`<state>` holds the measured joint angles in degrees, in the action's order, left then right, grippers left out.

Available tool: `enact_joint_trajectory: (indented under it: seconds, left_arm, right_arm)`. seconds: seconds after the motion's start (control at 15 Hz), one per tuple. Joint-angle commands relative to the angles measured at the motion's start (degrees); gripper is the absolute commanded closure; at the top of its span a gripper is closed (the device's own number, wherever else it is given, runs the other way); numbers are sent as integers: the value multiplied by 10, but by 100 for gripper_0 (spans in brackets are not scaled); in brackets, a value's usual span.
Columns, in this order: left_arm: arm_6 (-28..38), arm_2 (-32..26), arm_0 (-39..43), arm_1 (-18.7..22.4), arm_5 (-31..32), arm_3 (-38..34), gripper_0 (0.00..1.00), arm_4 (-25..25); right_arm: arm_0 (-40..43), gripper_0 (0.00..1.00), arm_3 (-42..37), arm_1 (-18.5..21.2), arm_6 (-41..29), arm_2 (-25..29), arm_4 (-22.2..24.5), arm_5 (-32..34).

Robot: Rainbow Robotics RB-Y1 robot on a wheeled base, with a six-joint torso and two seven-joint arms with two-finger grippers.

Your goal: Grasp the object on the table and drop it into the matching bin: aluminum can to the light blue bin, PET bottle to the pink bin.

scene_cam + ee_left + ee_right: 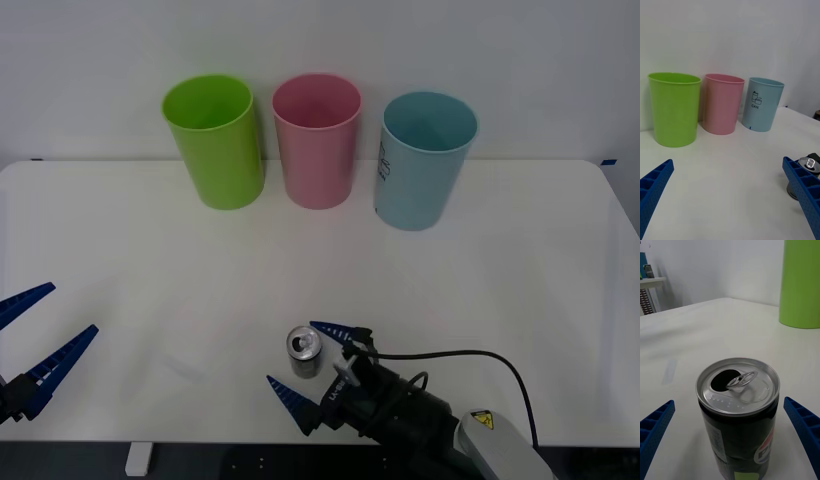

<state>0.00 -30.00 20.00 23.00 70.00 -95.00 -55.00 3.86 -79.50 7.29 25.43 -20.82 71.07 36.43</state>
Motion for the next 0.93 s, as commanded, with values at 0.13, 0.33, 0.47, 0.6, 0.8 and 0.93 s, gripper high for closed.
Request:
enact_joint_trajectory:
  seconds: [0.13,0.33,0.47,0.6,0.8,0.93]
  left_arm:
    - [0,0,0,0,0,0,0,0]
    - [0,0,0,0,0,0,0,0]
    - [0,0,0,0,0,0,0,0]
    - [0,0,0,0,0,0,0,0]
    - [0,0,0,0,0,0,0,0]
    - [0,0,0,0,0,0,0,0]
  right_arm:
    - [0,95,0,0,8,0,3,-2]
    - [-2,100,0,0,13,0,3,-6]
    - [-2,100,0,0,12,-3,2,-8]
    - [-2,100,0,0,13,-5,-1,-10]
    - [-6,100,0,1,12,-5,-9,-10]
    - [-7,100,0,5,11,-5,-23,-9]
